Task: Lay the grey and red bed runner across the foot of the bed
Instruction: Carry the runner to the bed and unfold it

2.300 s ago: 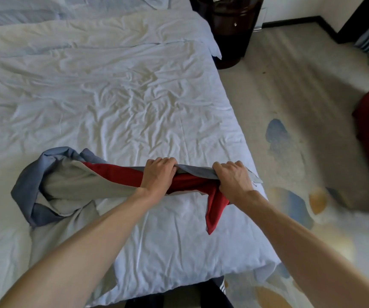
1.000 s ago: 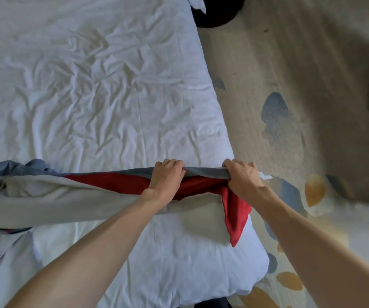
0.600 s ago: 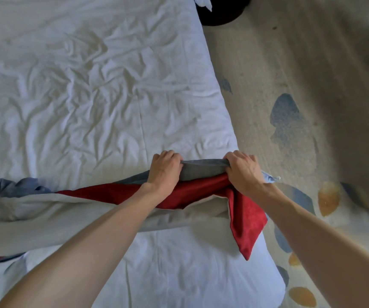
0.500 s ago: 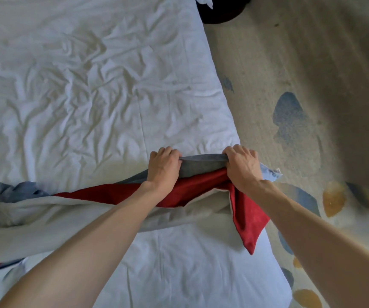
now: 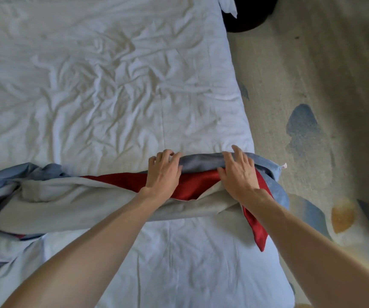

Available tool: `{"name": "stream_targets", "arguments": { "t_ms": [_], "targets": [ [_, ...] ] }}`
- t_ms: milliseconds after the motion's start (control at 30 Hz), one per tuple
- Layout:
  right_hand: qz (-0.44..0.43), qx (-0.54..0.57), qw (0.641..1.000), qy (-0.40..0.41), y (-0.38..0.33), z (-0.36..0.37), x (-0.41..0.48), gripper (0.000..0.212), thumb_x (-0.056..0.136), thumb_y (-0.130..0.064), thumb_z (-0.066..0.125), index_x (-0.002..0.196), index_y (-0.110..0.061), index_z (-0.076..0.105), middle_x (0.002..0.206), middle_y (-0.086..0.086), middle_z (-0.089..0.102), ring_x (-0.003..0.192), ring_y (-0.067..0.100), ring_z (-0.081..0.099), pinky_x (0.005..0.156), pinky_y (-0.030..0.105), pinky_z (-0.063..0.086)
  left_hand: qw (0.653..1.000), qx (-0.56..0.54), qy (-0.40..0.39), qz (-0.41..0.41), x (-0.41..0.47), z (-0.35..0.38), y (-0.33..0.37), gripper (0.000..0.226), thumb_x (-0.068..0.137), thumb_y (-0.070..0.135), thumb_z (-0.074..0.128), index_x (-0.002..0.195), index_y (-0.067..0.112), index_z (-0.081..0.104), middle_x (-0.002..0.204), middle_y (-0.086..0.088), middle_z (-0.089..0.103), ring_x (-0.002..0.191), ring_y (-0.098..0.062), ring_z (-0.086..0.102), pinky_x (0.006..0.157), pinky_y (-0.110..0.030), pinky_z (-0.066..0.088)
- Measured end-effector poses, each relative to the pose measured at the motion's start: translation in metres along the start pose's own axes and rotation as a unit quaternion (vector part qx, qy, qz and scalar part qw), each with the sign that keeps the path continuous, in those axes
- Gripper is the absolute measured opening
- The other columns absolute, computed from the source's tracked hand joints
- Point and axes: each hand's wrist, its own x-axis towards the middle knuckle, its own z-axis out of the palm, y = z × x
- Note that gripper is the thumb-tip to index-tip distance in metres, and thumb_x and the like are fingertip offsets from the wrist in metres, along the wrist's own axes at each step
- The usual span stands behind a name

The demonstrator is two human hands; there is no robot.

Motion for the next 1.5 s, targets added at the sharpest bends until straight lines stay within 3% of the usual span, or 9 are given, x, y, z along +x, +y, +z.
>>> {"name": "stream_targets", "arguments": {
  "t_ms": [333,767,933,1167,1500],
  "targets": [
    [-0.148,-0.029,0.988,-0.019,-0.1,-0.003,-0.036,0.043,0.09,-0.029,0.055,0.129,-0.013,0.048,0.134,0.013,0.046,0.119,0.031,0.045,0.1,0.041,0.032,0.996,-0.001,0.039,-0.075,-0.091,-0.044,-0.063,0.033,0.093,0.031,0.051,0.122,0.015,0.054,0.114,-0.005,0.054,0.104,-0.026,0.052,0.089,-0.04,0.039],
    [-0.253,-0.079,0.963,-0.046,-0.267,0.041,-0.121,0.048,0.092,-0.03,0.051,0.136,-0.017,0.039,0.14,0.008,0.04,0.125,0.027,0.041,0.102,0.038,0.028,0.981,-0.006,0.049,-0.188,-0.252,-0.057,-0.214,0.034,0.094,0.034,0.046,0.121,0.014,0.053,0.113,-0.009,0.056,0.1,-0.03,0.053,0.083,-0.041,0.04],
    [-0.269,-0.089,0.958,-0.046,-0.347,0.063,-0.163,0.048,0.094,-0.032,0.05,0.137,-0.016,0.037,0.143,0.009,0.038,0.127,0.026,0.039,0.103,0.037,0.029,0.98,-0.013,0.054,-0.189,-0.311,-0.067,-0.277,0.038,0.095,0.038,0.044,0.126,0.015,0.049,0.115,-0.008,0.055,0.104,-0.026,0.052,0.081,-0.038,0.04],
    [-0.284,-0.094,0.953,-0.05,-0.434,0.078,-0.19,0.05,0.092,-0.035,0.052,0.137,-0.017,0.037,0.142,0.008,0.037,0.125,0.027,0.041,0.102,0.038,0.03,0.977,0.0,0.068,-0.202,-0.353,-0.094,-0.344,0.028,0.092,0.04,0.048,0.105,0.016,0.053,0.098,-0.006,0.057,0.089,-0.027,0.055,0.075,-0.039,0.042],
    [-0.281,-0.101,0.953,-0.046,-0.484,0.094,-0.154,0.049,0.094,-0.036,0.05,0.137,-0.017,0.036,0.141,0.008,0.04,0.125,0.027,0.042,0.102,0.038,0.032,0.979,-0.01,0.064,-0.192,-0.326,-0.091,-0.398,0.034,0.095,0.04,0.04,0.122,0.019,0.046,0.114,-0.004,0.054,0.099,-0.023,0.051,0.082,-0.035,0.041]
  ]
}}
